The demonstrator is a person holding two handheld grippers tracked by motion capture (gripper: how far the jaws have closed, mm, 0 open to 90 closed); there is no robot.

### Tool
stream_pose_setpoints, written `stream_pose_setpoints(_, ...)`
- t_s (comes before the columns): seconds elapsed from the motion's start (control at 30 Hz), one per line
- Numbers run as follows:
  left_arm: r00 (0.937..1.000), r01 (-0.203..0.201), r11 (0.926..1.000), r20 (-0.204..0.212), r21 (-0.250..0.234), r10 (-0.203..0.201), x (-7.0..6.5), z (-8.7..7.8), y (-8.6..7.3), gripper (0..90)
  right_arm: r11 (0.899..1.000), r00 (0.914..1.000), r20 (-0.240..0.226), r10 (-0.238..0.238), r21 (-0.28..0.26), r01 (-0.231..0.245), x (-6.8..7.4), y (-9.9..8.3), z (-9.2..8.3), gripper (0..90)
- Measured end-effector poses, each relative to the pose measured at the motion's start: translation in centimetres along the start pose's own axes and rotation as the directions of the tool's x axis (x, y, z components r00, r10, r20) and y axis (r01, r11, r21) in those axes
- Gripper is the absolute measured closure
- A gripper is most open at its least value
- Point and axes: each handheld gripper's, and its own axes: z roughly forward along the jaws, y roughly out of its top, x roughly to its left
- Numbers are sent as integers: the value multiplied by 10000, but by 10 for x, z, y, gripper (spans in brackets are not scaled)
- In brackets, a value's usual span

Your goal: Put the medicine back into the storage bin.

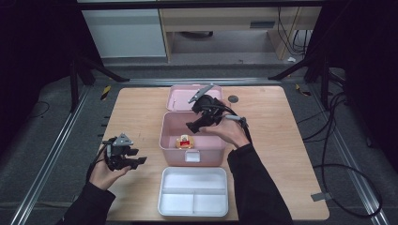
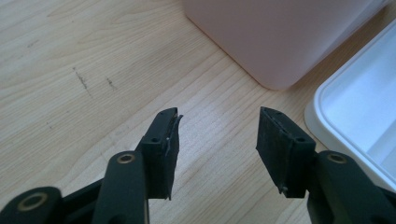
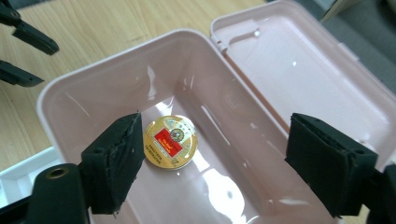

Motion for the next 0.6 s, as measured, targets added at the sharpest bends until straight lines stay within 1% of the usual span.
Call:
stream_pose_setpoints(0.03,9999,-151,9998,-2,-103,151,-1,0,0,502,9996,10000,22,81,-264,-81,-1,-6,-11,210)
stream_pose_setpoints(0.07,9999,-151,9998,-2,-103,151,-1,0,0,504,9996,10000,22,81,-264,-81,-1,-6,-11,210)
stream_pose_setpoints(0.1,9996,-234,9994,130,-260,238,-2,-1,1,515,9990,9998,120,168,-412,-163,-2,-13,-22,219)
stream_pose_setpoints(0.13,9996,-234,9994,130,-260,238,-2,-1,1,513,9990,9998,120,168,-412,-163,-2,-13,-22,219)
stream_pose_setpoints(0.17,9994,-316,9992,112,-234,319,-3,-1,1,512,9988,9996,214,164,-472,-154,-3,-20,-32,217)
stream_pose_setpoints(0.2,9994,-316,9992,112,-234,319,-3,-1,1,512,9988,9996,214,164,-472,-154,-3,-20,-32,217)
stream_pose_setpoints(0.23,9993,-344,9993,126,-153,346,-4,-1,2,512,9987,9995,274,135,-491,-121,-3,-22,-36,221)
stream_pose_setpoints(0.27,9991,-395,9991,127,-167,397,-5,-2,2,511,9972,9994,265,226,-714,-206,-3,-31,-48,231)
stream_pose_setpoints(0.3,9990,-426,9989,136,-190,429,-6,-2,2,511,9972,9994,265,226,-714,-206,-3,-31,-48,231)
stream_pose_setpoints(0.33,9988,-468,9987,130,-191,470,-6,-3,2,509,9963,9993,256,271,-827,-249,-2,-40,-57,238)
stream_pose_setpoints(0.37,9986,-509,9986,136,-159,511,-6,-3,3,509,9963,9992,301,268,-825,-243,-2,-44,-61,241)
stream_pose_setpoints(0.4,9984,-559,9983,92,-143,560,-7,-3,3,509,9963,9992,301,268,-825,-243,-2,-44,-61,241)
stream_pose_setpoints(0.43,9983,-585,9982,77,-115,585,-7,-3,3,505,9962,9993,310,214,-847,-187,0,-55,-68,252)
stream_pose_setpoints(0.57,9962,-848,9964,191,2,848,-12,-2,4,522,9958,9997,216,126,-909,-106,5,-77,-79,273)
stream_pose_setpoints(0.6,9962,-848,9964,191,2,848,-12,-2,4,531,9958,9997,216,126,-909,-106,5,-77,-79,273)
